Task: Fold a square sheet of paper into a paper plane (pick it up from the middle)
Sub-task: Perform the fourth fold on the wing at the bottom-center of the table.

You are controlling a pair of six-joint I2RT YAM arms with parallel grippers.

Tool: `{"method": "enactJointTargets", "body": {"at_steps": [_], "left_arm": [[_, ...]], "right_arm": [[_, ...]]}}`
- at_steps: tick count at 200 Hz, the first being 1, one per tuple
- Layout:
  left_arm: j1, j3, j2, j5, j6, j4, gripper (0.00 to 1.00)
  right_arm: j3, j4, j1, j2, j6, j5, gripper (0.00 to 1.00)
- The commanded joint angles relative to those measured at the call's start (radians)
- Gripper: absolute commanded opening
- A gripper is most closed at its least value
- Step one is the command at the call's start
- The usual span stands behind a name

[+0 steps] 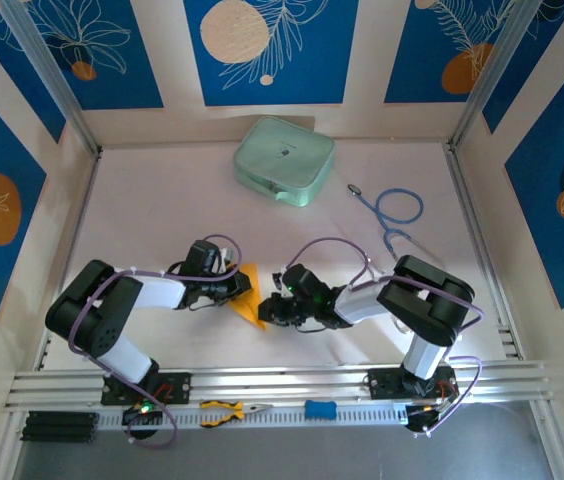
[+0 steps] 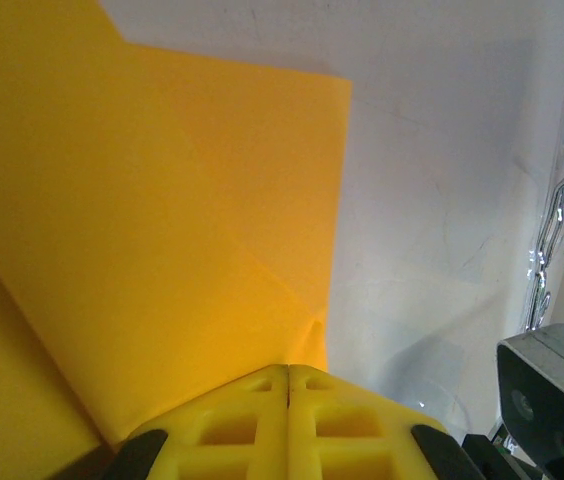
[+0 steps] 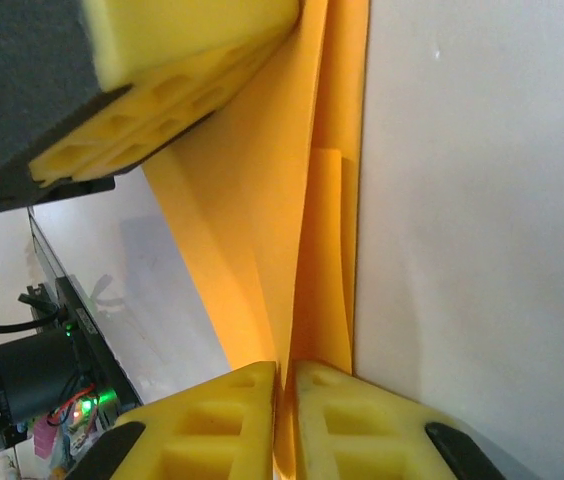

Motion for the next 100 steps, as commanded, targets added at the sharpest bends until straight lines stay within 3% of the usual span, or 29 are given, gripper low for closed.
{"method": "enactJointTargets", "body": {"at_steps": [1,26,100], "left_arm": [[-0.007,-0.020,0.020,-0.020,-0.010,-0.007,0.05],[-0.006,-0.020,0.018,-0.020,-0.011,-0.005,0.05],[-0.007,-0.025,0.018,-0.023,-0.018,-0.004,0.05]], "right_arm": [[-0.032,-0.118,0.018,-0.025,0.002,-0.050,0.14],[-0.043,-0.113,0.024,-0.020,-0.003,-0.072,0.07],[-0.052,-0.184,0.037,-0.047,-0.003,-0.059,0.13]]}}
